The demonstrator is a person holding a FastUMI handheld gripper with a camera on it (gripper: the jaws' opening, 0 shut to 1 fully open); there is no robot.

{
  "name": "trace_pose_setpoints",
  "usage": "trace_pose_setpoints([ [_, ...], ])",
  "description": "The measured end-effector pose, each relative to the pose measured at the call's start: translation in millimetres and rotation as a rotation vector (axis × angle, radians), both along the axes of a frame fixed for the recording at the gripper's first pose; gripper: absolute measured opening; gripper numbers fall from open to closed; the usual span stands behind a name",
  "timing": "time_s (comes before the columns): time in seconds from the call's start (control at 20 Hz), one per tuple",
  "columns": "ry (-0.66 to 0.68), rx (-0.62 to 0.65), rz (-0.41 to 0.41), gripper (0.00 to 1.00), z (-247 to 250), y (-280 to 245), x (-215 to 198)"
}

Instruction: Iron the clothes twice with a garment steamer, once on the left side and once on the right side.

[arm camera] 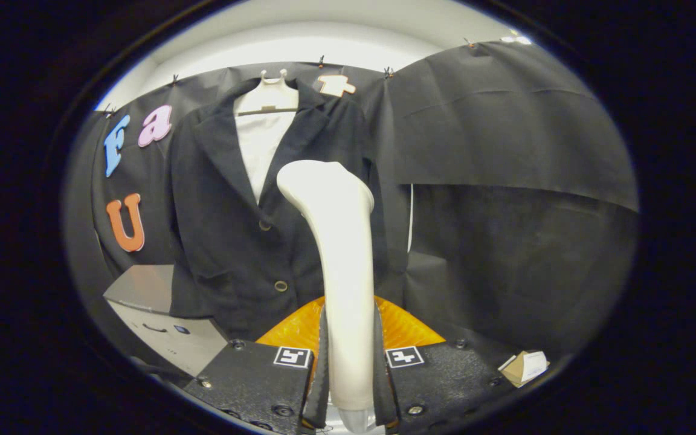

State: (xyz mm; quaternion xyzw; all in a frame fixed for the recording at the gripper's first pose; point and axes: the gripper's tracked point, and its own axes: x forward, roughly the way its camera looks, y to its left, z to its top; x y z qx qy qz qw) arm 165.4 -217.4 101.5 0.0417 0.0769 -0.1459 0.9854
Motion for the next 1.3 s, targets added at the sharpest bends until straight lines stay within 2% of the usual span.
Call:
trace_pose_setpoints([
  [0.25, -0.060, -0.020, 0.019, 0.32, 55, -8, 37],
  [0.55, -0.098, -0.042, 0.033, 0.32, 95, -7, 80],
  [0.85, -0.066, -0.081, 0.024, 0.32, 90, -4, 111],
  [1.3, -0.007, -0.133, 0.017, 0.32, 53, 6, 118],
])
